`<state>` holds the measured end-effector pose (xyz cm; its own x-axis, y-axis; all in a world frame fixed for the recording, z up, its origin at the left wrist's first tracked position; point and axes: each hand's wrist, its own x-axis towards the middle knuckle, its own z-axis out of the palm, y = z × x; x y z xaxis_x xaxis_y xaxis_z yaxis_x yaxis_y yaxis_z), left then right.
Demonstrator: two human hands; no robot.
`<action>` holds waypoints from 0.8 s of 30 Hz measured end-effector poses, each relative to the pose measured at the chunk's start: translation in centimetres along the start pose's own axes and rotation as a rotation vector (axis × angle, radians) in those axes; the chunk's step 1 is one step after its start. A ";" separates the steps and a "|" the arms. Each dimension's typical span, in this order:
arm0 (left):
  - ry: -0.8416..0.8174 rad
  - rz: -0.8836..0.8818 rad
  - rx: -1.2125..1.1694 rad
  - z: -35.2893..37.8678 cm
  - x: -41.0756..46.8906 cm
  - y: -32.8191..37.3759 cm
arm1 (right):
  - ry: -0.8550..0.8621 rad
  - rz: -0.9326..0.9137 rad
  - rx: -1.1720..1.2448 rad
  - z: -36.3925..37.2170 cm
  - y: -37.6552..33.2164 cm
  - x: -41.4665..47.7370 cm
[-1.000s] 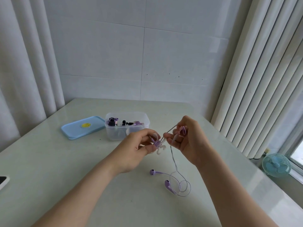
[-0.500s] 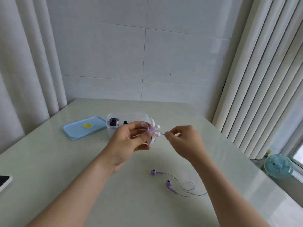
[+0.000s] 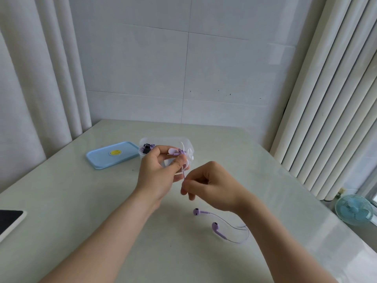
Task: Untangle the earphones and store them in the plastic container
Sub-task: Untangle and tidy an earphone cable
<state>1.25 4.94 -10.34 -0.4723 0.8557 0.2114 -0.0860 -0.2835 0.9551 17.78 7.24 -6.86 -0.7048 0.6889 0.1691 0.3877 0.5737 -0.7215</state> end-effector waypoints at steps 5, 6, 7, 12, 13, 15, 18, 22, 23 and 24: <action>-0.084 0.024 0.129 -0.2 -0.3 0.2 | 0.232 -0.032 0.187 -0.7 0.2 0.2; -0.112 0.025 0.154 -0.2 -0.4 0.3 | 0.306 -0.032 0.214 -0.9 0.4 0.3; -0.135 0.022 0.172 -0.2 -0.4 0.4 | 0.364 -0.032 0.231 -1.1 0.5 0.4; -0.090 -0.016 0.110 0.3 -0.5 0.2 | 0.375 -0.062 0.217 -1.6 1.1 0.4; -0.067 -0.023 0.090 0.3 -0.5 0.1 | 0.352 -0.069 0.206 -1.7 1.1 0.3; -0.026 -0.023 0.079 0.2 -0.5 0.0 | 0.287 -0.076 0.168 -1.6 1.1 0.2; 0.015 -0.031 0.068 0.2 -0.4 -0.2 | 0.127 -0.082 0.107 -1.4 0.9 -0.2; -0.018 -0.034 0.121 0.4 -0.6 0.0 | -0.016 -0.059 0.076 -0.9 0.8 -0.2; -0.030 -0.033 0.138 0.4 -0.7 0.1 | -0.028 -0.069 0.091 -0.8 0.8 -0.1; -0.034 -0.028 0.156 0.4 -0.7 0.1 | -0.022 -0.082 0.126 -0.7 0.7 0.0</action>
<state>1.93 4.50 -10.34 -0.4413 0.8773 0.1884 0.0402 -0.1904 0.9809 18.52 7.99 -6.91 -0.7446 0.6314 0.2167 0.2519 0.5664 -0.7847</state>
